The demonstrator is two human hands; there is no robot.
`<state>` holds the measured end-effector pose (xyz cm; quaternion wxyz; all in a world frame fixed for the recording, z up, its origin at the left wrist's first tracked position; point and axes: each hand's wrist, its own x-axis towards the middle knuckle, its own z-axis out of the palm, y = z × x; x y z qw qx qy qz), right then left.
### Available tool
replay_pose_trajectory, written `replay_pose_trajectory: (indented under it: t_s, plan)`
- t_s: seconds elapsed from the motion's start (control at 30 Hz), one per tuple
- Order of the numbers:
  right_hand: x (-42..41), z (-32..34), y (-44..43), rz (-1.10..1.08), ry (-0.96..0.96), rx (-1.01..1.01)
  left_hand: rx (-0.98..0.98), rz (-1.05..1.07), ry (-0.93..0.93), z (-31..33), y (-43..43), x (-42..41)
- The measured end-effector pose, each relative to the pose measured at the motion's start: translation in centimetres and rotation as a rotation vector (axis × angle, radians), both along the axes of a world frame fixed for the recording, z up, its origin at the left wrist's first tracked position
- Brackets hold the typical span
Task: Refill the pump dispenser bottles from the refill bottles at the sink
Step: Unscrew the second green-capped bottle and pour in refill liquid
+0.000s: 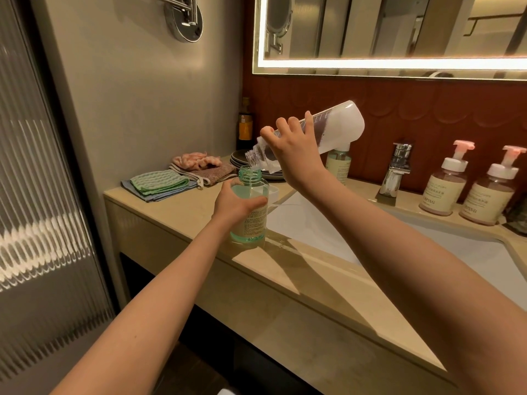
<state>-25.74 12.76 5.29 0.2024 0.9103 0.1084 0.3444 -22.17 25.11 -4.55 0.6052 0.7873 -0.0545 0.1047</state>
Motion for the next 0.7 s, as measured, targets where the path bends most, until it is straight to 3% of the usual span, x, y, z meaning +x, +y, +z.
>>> replay_pose_trajectory:
  t_s: [0.7]
  plan:
    - [-0.08,0.06,0.13,-0.004,-0.003,-0.020,-0.027,0.000,-0.008,-0.15,-0.09,0.27]
